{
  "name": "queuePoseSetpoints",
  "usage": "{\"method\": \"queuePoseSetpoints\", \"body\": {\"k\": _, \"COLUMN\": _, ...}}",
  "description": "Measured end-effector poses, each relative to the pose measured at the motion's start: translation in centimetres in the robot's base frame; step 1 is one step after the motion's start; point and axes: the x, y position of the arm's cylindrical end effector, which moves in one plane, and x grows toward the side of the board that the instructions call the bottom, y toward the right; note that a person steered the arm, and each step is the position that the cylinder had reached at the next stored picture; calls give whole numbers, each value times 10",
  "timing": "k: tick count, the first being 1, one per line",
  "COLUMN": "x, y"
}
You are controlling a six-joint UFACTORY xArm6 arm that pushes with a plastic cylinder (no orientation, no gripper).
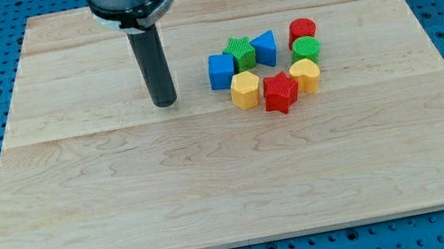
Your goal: Add the cube and the green star to the group of the blocks
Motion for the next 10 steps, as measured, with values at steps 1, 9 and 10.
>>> {"method": "queuePoseSetpoints", "body": {"k": 1, "x": -31, "y": 2}}
{"method": "queuePoseSetpoints", "body": {"k": 9, "x": -89, "y": 37}}
{"method": "queuePoseSetpoints", "body": {"k": 10, "x": -97, "y": 67}}
